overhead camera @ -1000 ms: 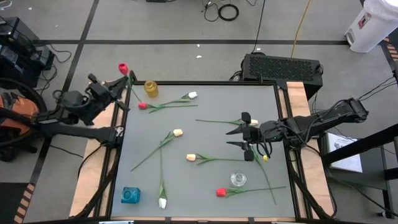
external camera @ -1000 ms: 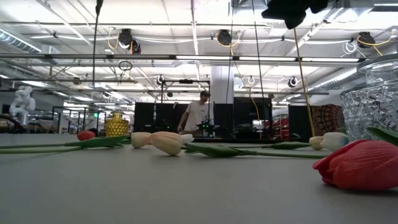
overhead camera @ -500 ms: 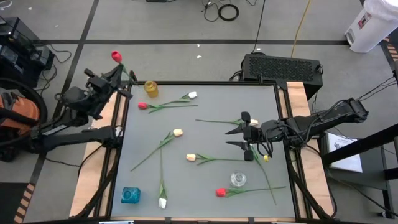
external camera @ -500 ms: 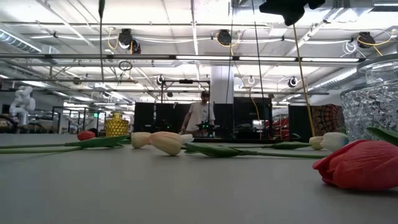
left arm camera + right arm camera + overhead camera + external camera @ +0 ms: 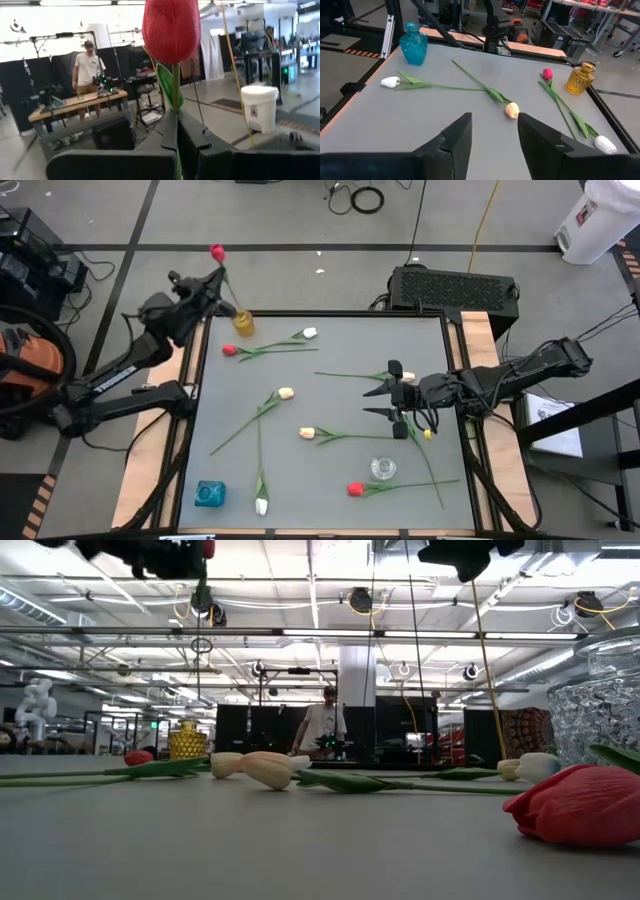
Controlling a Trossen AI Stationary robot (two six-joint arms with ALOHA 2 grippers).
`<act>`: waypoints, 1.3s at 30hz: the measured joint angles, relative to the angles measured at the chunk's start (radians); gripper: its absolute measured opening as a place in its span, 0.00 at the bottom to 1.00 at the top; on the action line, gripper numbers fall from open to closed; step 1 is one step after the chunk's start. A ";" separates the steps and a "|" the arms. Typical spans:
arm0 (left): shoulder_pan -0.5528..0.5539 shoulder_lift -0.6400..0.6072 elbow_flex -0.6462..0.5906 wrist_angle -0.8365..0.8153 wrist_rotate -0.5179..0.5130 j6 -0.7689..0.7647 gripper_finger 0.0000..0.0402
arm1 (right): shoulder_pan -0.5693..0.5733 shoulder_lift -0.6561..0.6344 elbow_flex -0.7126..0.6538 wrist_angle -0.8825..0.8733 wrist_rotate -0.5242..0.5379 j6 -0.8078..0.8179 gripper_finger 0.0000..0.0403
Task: Sort flowers into vase by color
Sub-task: Put the top right red tulip into the yellow vase
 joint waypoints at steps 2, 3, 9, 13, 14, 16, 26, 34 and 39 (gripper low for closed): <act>0.046 0.029 0.000 0.019 0.045 -0.032 0.00 | 0.000 0.000 0.000 -0.008 -0.001 0.001 0.37; 0.066 0.040 0.000 0.020 0.065 -0.041 0.00 | 0.000 0.000 0.000 -0.013 -0.001 0.001 0.37; 0.163 0.081 0.000 0.024 0.127 -0.078 0.00 | 0.000 0.000 0.000 -0.034 -0.001 0.010 0.37; 0.206 0.082 0.000 0.026 0.166 -0.105 0.00 | 0.000 0.000 0.000 -0.034 -0.001 0.010 0.37; 0.215 0.082 0.000 0.025 0.170 -0.110 0.00 | 0.000 0.000 0.000 -0.034 -0.001 0.010 0.37; 0.233 0.082 0.000 0.019 0.182 -0.112 0.00 | 0.000 0.000 0.000 -0.034 -0.001 0.010 0.37; 0.277 0.082 0.000 -0.050 0.208 -0.112 0.00 | -0.001 0.000 0.000 -0.035 -0.001 0.010 0.37; 0.279 0.085 0.000 -0.052 0.209 -0.112 0.00 | -0.001 0.000 0.000 -0.035 -0.001 0.010 0.37; 0.279 0.111 0.000 -0.052 0.239 -0.113 0.00 | -0.001 0.000 0.000 -0.035 -0.001 0.010 0.37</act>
